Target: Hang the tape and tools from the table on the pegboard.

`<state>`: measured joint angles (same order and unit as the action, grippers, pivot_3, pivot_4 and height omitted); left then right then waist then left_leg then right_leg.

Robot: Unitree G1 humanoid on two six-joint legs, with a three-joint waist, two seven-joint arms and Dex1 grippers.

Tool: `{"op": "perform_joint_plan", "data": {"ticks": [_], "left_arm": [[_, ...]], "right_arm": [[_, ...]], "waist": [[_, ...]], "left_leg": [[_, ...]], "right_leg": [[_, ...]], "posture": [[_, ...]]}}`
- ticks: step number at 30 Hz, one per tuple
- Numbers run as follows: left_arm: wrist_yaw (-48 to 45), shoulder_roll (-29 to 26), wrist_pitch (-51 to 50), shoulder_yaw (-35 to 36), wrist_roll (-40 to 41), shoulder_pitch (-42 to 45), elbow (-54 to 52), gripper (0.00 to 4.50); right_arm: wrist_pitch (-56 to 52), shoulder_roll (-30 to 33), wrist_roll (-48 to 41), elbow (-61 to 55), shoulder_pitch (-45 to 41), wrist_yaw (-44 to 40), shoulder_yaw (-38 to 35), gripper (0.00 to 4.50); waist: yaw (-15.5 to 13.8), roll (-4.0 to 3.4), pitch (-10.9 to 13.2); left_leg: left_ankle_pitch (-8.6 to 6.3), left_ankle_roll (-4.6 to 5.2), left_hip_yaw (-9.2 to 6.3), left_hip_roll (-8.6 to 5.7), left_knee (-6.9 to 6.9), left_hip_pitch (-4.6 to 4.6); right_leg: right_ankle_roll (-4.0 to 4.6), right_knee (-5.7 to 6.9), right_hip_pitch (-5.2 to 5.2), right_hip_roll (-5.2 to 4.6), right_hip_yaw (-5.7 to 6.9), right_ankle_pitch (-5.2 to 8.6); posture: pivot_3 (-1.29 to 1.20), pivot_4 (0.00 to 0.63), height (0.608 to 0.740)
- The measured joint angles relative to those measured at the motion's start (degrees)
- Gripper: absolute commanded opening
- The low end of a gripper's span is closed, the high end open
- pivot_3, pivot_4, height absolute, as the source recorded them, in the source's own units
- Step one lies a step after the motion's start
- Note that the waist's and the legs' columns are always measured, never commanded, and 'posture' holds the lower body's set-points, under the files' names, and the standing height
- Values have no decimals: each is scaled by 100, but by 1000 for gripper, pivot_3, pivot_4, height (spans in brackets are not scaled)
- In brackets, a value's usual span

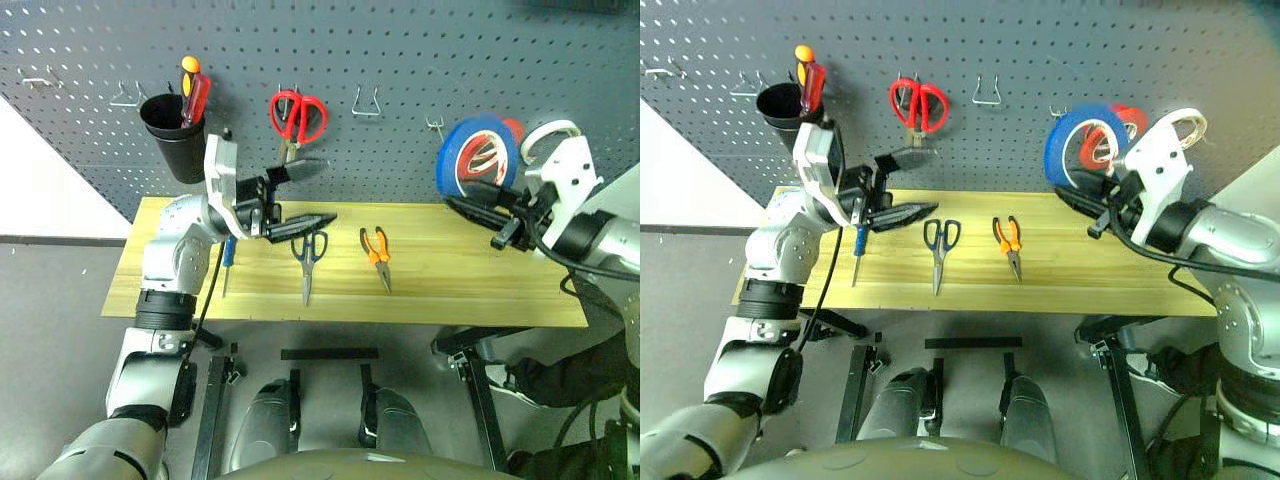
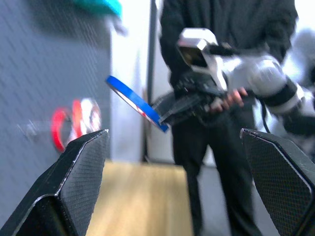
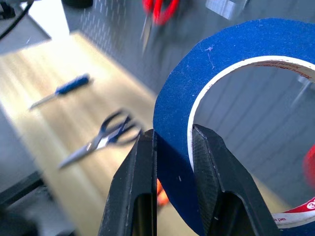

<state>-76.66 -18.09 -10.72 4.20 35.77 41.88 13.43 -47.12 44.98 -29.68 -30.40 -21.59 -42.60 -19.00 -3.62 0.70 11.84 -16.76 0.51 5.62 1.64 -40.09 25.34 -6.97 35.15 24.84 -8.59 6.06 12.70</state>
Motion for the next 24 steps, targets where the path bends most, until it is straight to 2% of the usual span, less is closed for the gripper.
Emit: {"op": "perform_joint_plan", "data": {"ticks": [5, 9, 17, 24], "left_arm": [[58, 15, 109, 127, 32, 131, 180, 4500], [82, 6, 235, 135, -28, 144, 384, 4500], [312, -72, 350, 129, -226, 296, 678, 4500], [481, -164, 406, 115, -491, 307, 937, 4500]], "right_arm": [[272, 2, 141, 494, -360, 90, 398, 656], [653, -152, 402, 1048, -740, 190, 841, 656], [1465, -804, 954, 2648, -1279, 226, 1605, 656], [2165, -1174, 1371, 4016, -1898, 203, 1857, 656]], "waist": [[20, -1, -208], [95, 1, -284], [167, -2, -321], [141, -4, -324]], "left_leg": [[0, 0, -4, 0, 0, -33], [0, 0, -6, 0, -1, -54], [0, 0, -6, 1, 2, -58], [0, 0, -6, 0, 1, -58]], "right_leg": [[0, -6, -37, 0, 5, 0], [1, -3, -56, 0, 5, 0], [1, 3, -57, 2, 5, 0], [1, 4, -57, 0, 5, 0]], "posture": [[56, 30, 711], [58, 30, 711], [83, 42, 711], [105, 54, 711]]}}
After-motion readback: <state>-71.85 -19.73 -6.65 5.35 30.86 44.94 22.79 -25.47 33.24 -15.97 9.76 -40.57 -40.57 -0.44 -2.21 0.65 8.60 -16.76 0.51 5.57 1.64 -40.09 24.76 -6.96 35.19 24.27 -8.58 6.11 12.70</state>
